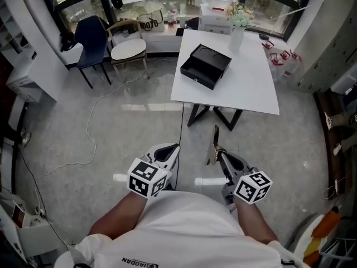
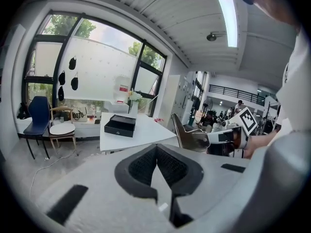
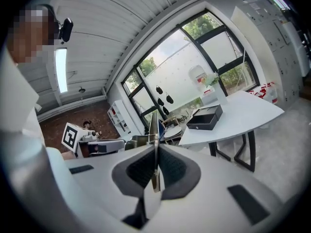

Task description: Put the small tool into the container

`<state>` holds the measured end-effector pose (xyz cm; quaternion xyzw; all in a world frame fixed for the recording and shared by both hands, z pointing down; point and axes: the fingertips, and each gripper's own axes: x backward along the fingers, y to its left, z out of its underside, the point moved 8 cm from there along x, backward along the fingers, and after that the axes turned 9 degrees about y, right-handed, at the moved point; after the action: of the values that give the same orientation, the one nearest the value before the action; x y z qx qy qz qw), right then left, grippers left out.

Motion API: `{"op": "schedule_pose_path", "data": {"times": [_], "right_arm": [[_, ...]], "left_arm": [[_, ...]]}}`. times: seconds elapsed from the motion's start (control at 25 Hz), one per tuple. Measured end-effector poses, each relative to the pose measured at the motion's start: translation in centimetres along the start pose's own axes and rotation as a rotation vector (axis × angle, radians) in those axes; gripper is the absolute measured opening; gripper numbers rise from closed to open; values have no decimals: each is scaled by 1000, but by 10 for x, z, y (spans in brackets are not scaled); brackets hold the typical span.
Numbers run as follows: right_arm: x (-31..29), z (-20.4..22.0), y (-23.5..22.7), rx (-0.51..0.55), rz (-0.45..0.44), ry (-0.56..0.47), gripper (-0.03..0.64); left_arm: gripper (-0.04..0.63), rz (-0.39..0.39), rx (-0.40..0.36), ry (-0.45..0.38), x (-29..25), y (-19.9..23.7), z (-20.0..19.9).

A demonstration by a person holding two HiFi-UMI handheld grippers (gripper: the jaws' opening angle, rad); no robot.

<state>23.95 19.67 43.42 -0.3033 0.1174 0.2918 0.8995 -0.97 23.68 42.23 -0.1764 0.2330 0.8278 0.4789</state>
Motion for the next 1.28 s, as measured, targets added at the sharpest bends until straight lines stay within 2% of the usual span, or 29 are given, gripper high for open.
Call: {"op": "schedule_pose_path", "data": {"times": [0.28, 0.72, 1.04, 1.28], "right_arm": [[-61, -51, 8, 20, 62, -31, 9], [-154, -75, 28, -29, 164, -28, 9], [-183, -74, 26, -74, 215, 2, 9], [-194, -82, 18, -78, 221, 5, 9]], "left_arm": [[9, 59, -40, -6, -16, 77, -47], [9, 152, -68, 42, -29, 186, -69], [9, 206, -58, 79, -43, 216, -64], [9, 209, -47, 94, -58, 229, -63]]}}
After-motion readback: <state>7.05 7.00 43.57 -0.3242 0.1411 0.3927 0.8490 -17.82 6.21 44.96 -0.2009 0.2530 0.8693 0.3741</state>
